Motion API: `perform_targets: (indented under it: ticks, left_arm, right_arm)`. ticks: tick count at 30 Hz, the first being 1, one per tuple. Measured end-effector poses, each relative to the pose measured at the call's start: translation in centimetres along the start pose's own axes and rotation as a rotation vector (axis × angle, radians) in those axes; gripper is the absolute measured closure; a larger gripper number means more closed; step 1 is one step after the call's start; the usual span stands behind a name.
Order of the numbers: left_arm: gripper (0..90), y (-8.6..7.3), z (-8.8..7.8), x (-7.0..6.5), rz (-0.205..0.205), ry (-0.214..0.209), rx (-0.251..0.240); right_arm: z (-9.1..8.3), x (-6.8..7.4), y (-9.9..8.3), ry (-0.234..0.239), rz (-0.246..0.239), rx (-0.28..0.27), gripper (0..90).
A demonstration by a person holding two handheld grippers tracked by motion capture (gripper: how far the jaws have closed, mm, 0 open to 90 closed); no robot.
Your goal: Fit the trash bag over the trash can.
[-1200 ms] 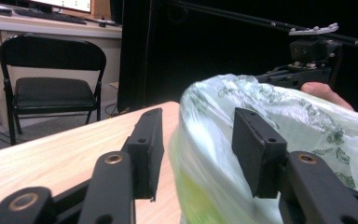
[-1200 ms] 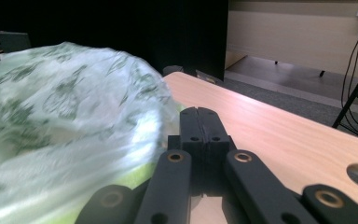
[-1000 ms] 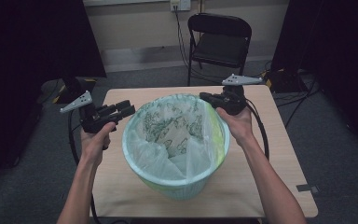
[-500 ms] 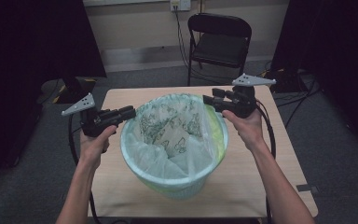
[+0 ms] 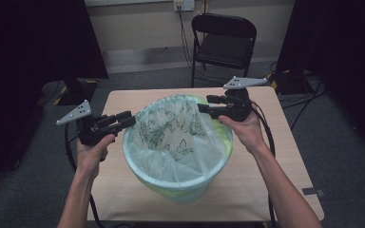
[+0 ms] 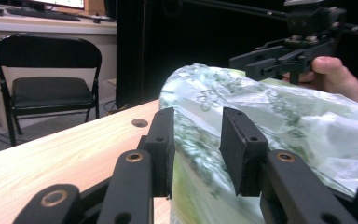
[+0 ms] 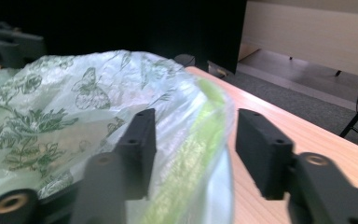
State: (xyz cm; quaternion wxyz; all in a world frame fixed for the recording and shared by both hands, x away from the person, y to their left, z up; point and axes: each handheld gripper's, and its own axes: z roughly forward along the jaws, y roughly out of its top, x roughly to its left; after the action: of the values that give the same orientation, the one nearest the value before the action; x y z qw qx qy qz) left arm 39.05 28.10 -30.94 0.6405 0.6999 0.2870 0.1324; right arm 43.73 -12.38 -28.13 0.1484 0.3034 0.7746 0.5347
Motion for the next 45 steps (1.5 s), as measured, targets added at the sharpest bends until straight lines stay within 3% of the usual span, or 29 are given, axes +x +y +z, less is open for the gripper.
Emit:
perform_targets:
  ticks: [3, 8, 9, 10, 15, 25, 33, 37, 42, 45]
  left_arm:
    - [64.6, -0.1, 0.1, 0.2, -0.018, 0.002, -0.012]
    - [64.3, -0.5, 0.2, 0.1, -0.018, -0.005, -0.008]
    - [64.4, -0.5, 0.1, 0.1, -0.018, -0.003, -0.007]
    - [64.6, -0.5, 0.1, 0.0, -0.019, -0.002, -0.011]
    - [64.9, -0.5, 0.0, -0.1, -0.013, -0.006, -0.008]
    - [63.8, -0.2, 0.3, -0.2, 0.001, -0.003, 0.012]
    - [57.4, 0.2, 0.7, 0.1, -0.018, 0.001, 0.007]
    - [54.7, 0.7, 1.3, 0.5, -0.015, -0.015, -0.004]
    - [53.8, 1.0, 2.7, 1.2, -0.023, -0.021, 0.019]
    - [62.7, 0.8, 3.2, 1.3, -0.007, -0.038, 0.044]
  right_arm:
    - [0.3, 0.4, 0.3, -0.058, -0.027, 0.022, 66.1]
    - [0.2, 0.4, 0.5, -0.080, -0.025, 0.002, 79.8]
    - [0.2, 0.5, 0.6, -0.083, -0.028, -0.014, 90.0]
    - [0.1, 0.4, 0.6, -0.053, -0.022, -0.029, 90.0]
    - [-0.3, 0.1, 0.4, -0.060, -0.018, -0.037, 90.0]
    - [-1.9, -1.4, -1.6, -0.066, 0.045, -0.082, 90.0]
    - [-1.4, -2.6, -3.2, -0.041, 0.085, -0.086, 90.0]
    - [-1.1, -3.4, -4.4, -0.004, 0.127, -0.107, 90.0]
    - [-0.9, -3.5, -5.0, 0.020, 0.113, -0.094, 90.0]
    - [-0.8, -3.3, -4.8, 0.036, 0.094, -0.092, 90.0]
